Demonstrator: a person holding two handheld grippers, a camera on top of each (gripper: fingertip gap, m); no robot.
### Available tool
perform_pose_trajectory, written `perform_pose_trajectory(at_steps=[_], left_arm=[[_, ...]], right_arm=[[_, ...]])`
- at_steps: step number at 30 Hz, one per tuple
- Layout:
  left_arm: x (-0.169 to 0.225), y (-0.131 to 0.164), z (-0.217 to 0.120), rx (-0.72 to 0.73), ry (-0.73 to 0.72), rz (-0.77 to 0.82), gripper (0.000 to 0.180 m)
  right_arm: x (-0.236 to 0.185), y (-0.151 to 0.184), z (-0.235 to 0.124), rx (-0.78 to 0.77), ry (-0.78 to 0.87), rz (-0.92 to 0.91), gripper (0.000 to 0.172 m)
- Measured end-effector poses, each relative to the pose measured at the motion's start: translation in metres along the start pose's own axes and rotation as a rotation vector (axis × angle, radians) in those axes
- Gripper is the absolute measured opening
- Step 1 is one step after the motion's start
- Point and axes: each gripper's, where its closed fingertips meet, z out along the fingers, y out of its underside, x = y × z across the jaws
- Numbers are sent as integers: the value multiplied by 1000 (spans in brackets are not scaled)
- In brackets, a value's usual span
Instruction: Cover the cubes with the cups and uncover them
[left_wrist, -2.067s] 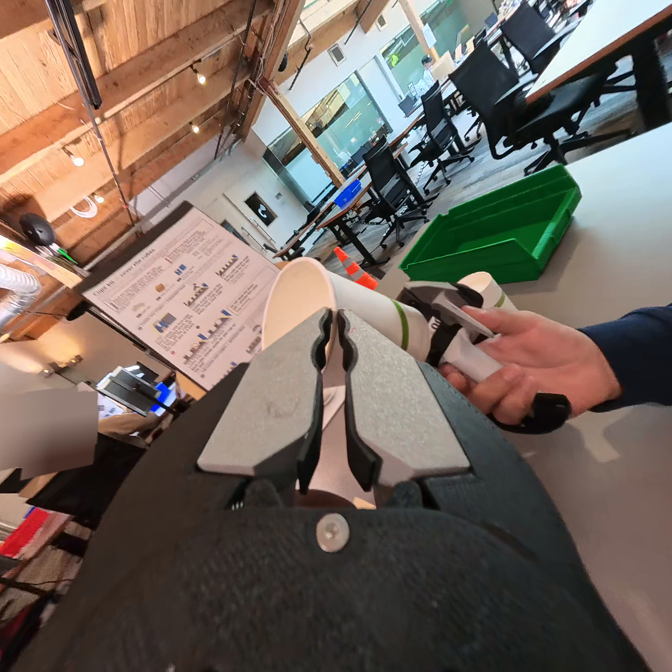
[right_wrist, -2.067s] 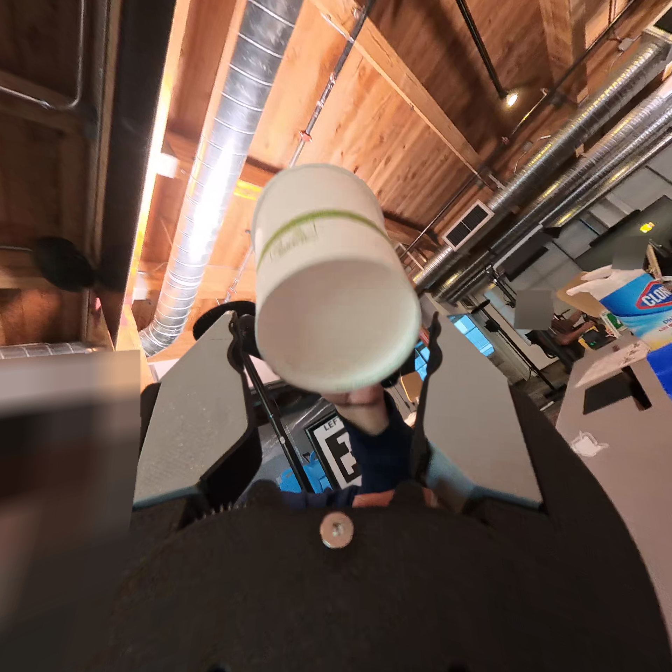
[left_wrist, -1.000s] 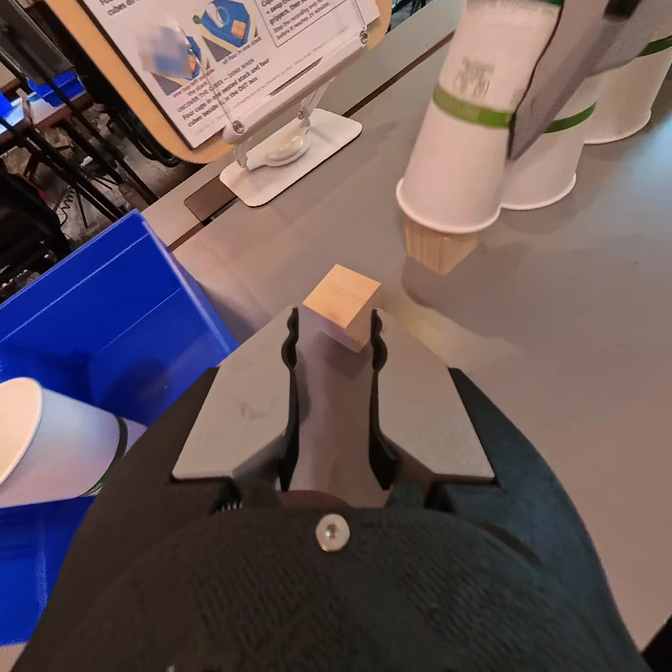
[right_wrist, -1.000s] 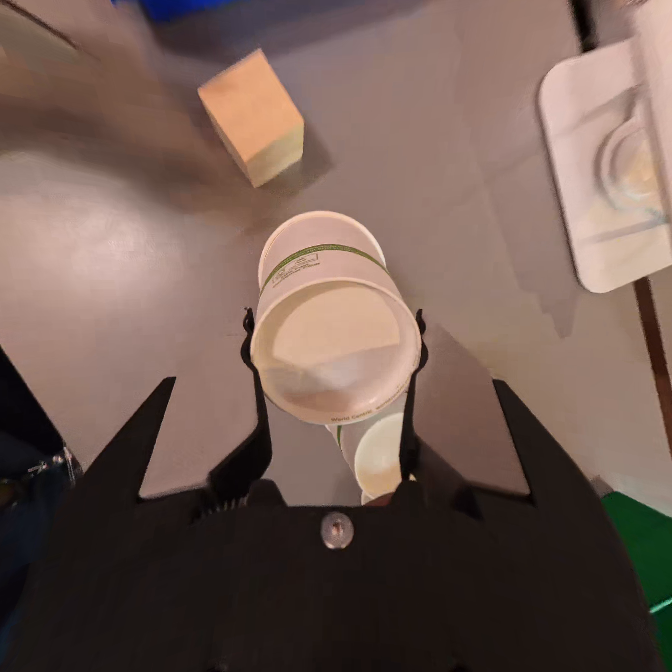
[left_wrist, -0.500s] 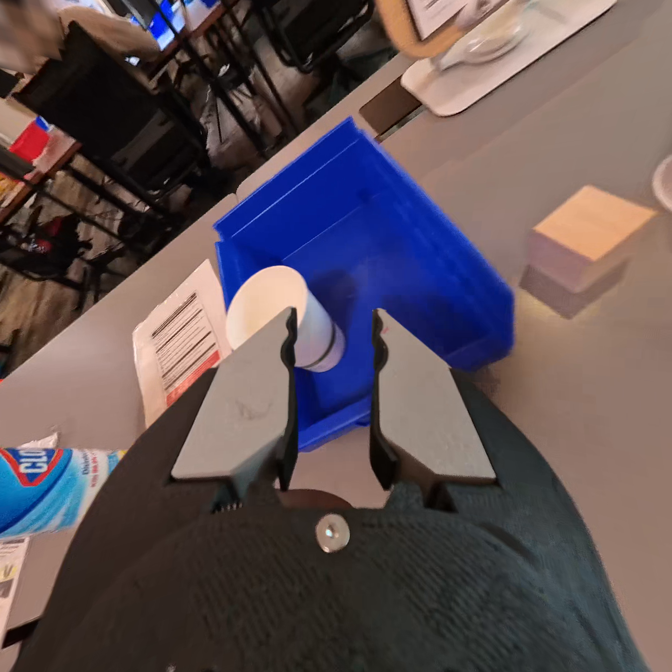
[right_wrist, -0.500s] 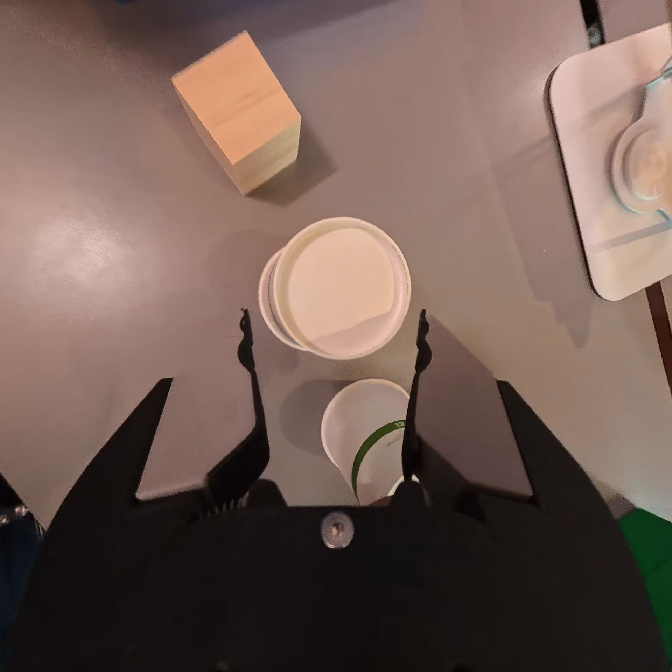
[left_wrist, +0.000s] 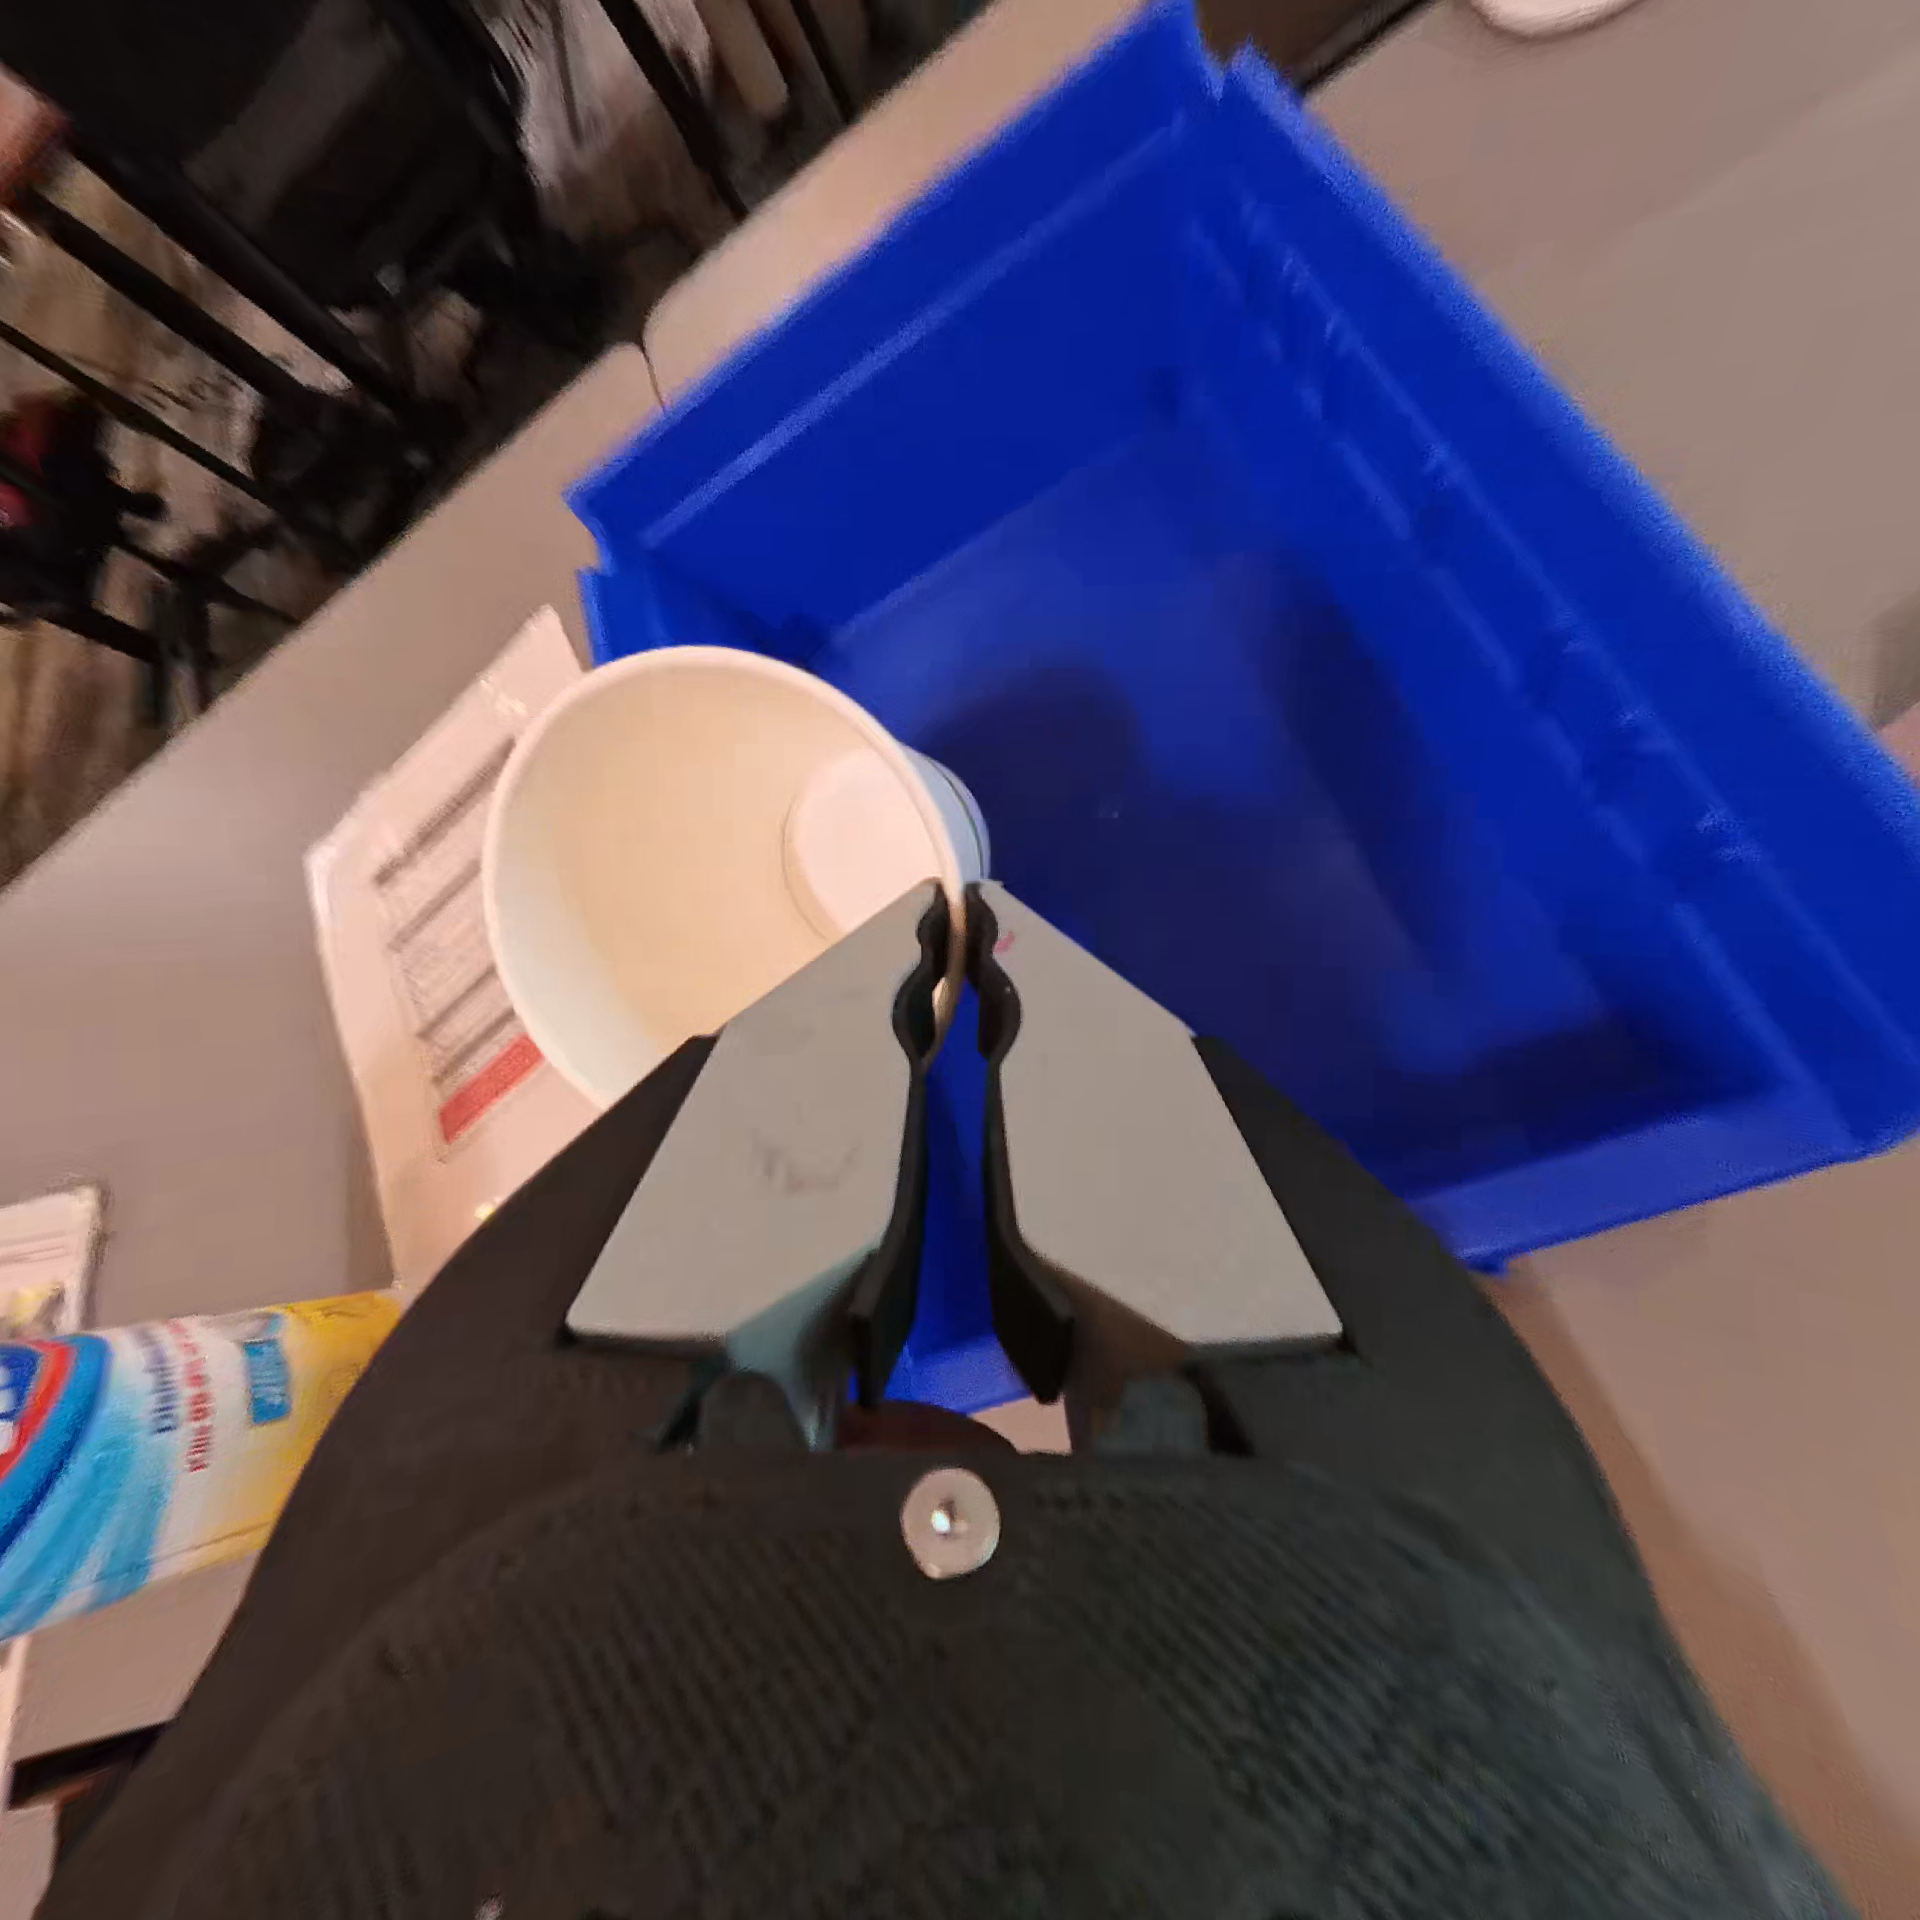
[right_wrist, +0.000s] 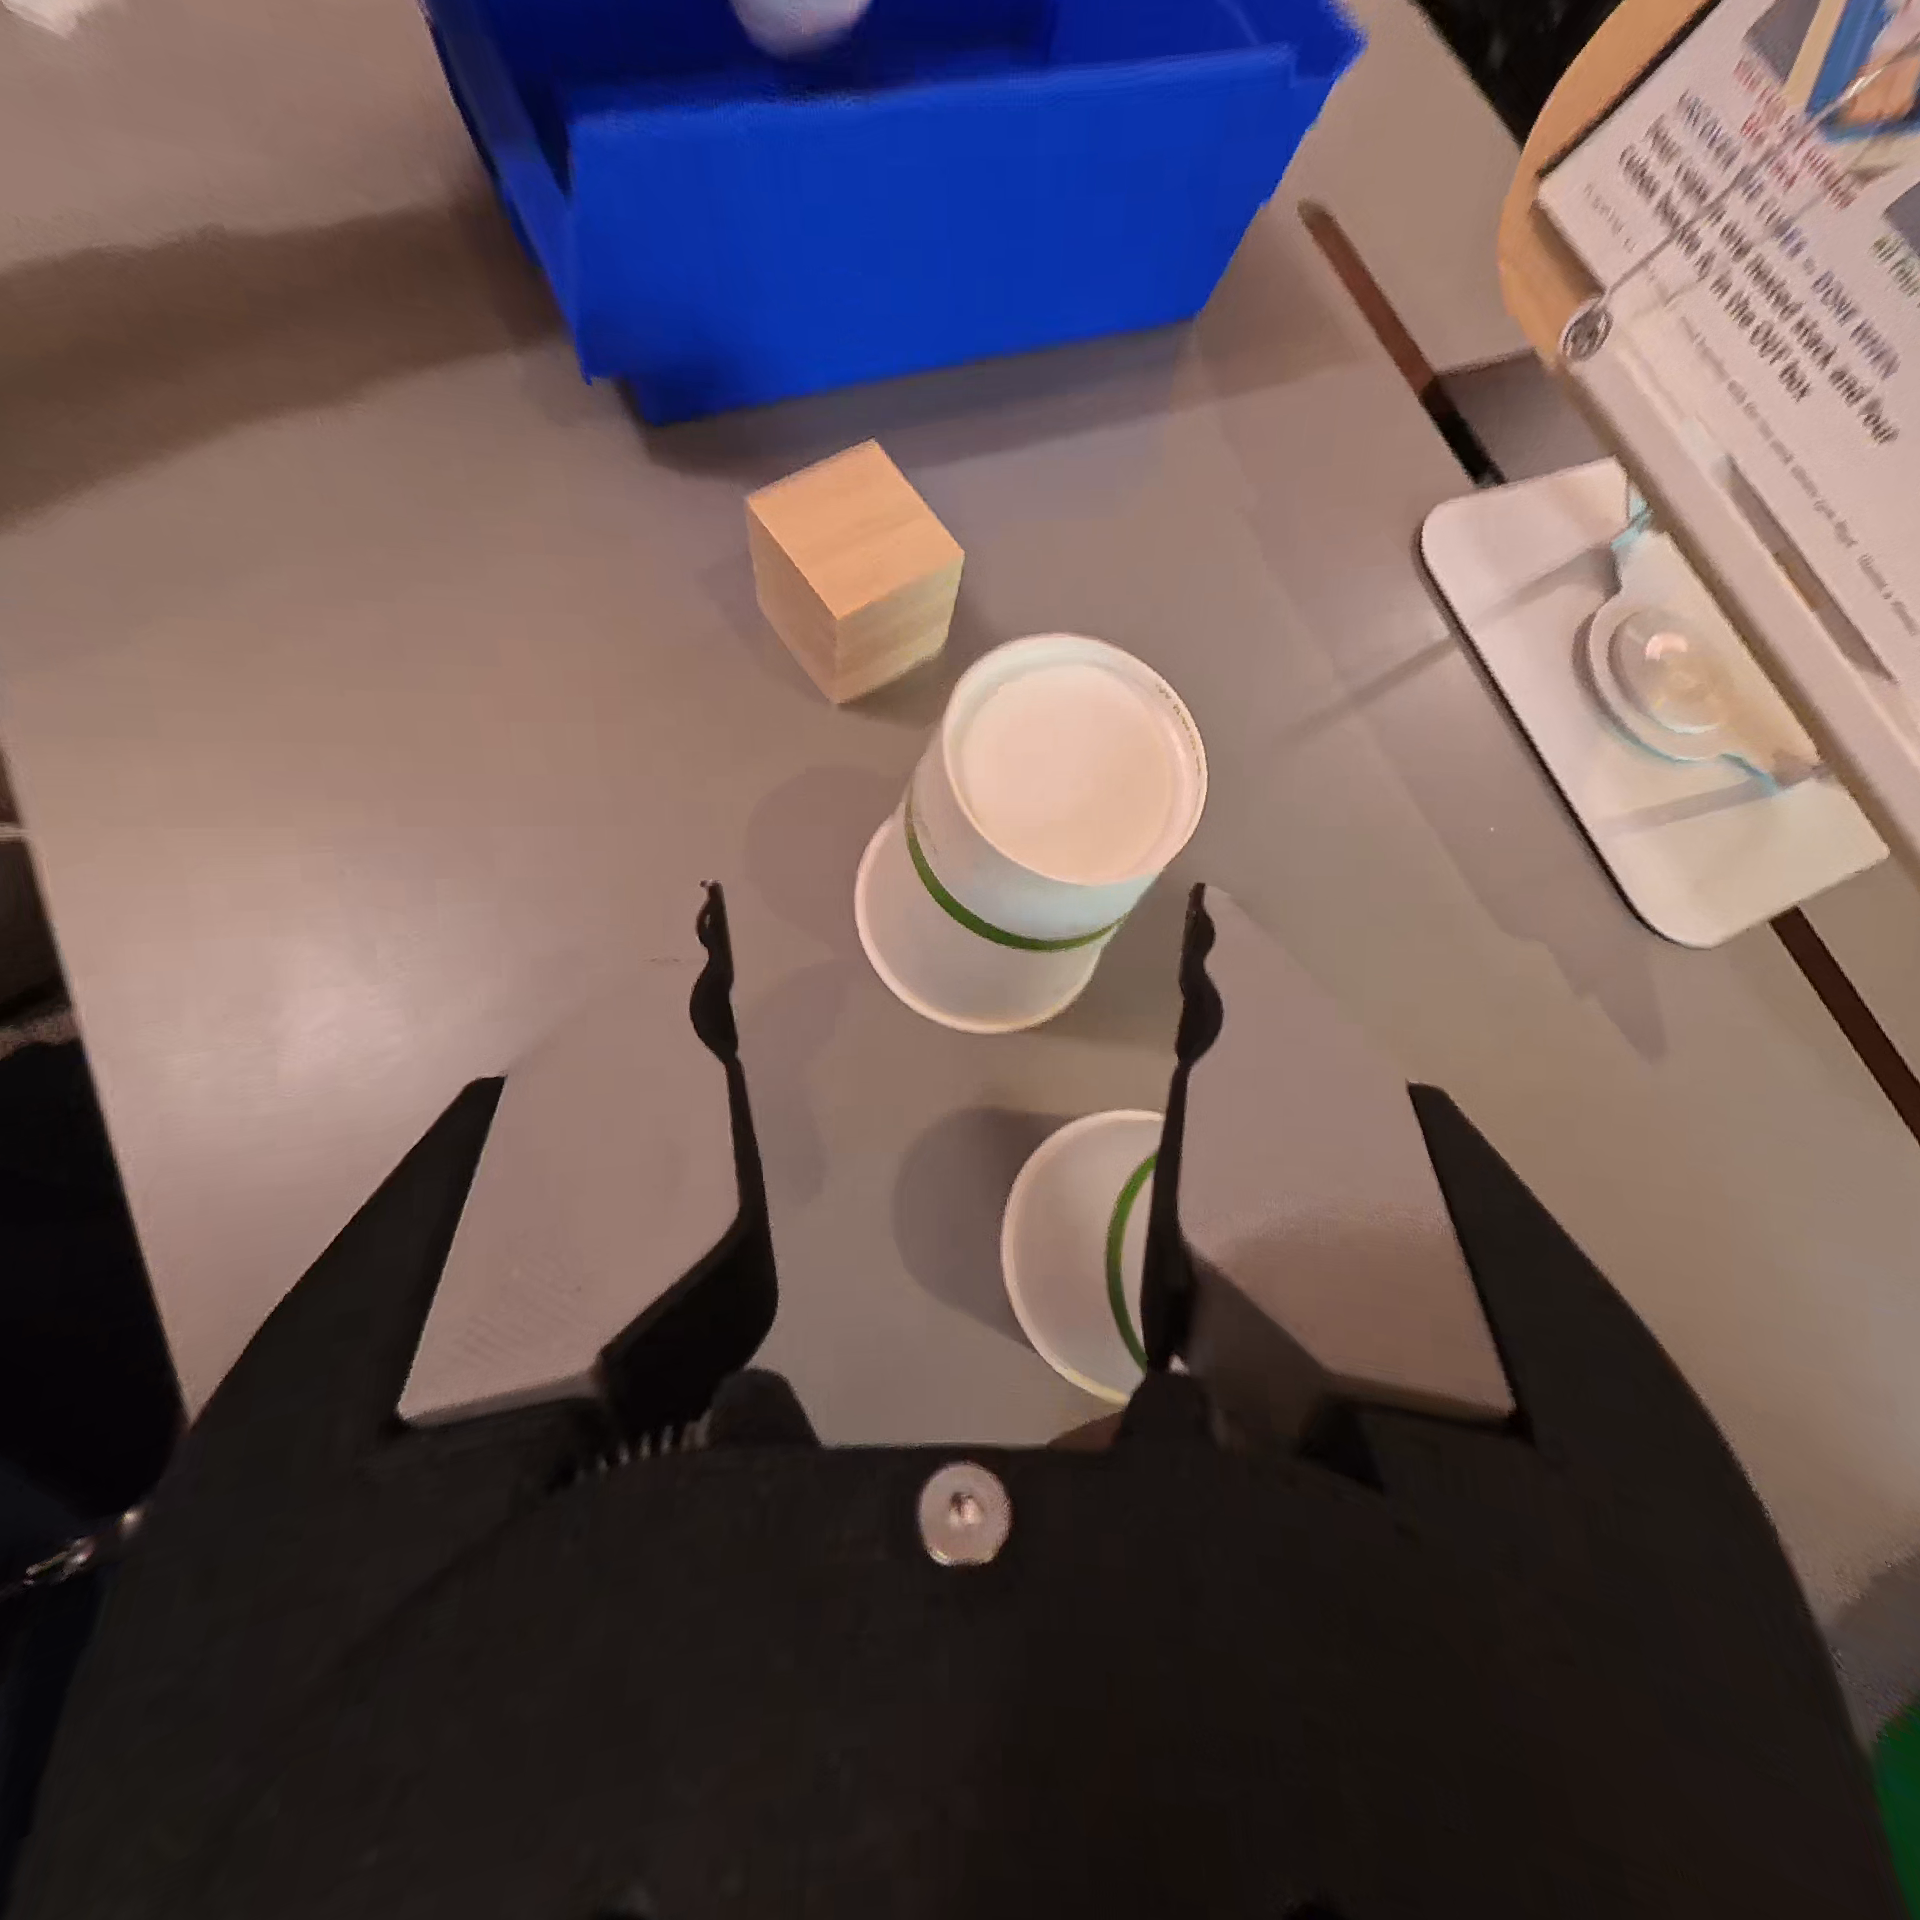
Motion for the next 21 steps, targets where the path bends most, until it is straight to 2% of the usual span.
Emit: perform_pose_trajectory(at_steps=[4,8,10,12,14,17,21], left_arm=[[19,-54,-56,262,-7,31,0],[92,-121,-149,690,216,20,0],[127,-140,-198,901,323,12,0],[160,-147,-233,1053,464,-26,0],[188,-146,-248,1116,577,-60,0],[220,-141,-255,1177,674,-86,0],[255,-133,-238,1141,794,-102,0]], right_arm=[[-28,-29,-15,234,-141,44,82],[-48,-59,-26,466,-333,191,85],[-60,-74,-35,563,-508,315,88],[-66,-88,-49,681,-689,446,90],[-65,-99,-64,793,-821,543,93],[-59,-107,-73,896,-876,612,99],[-63,-106,-70,884,-938,648,97]])
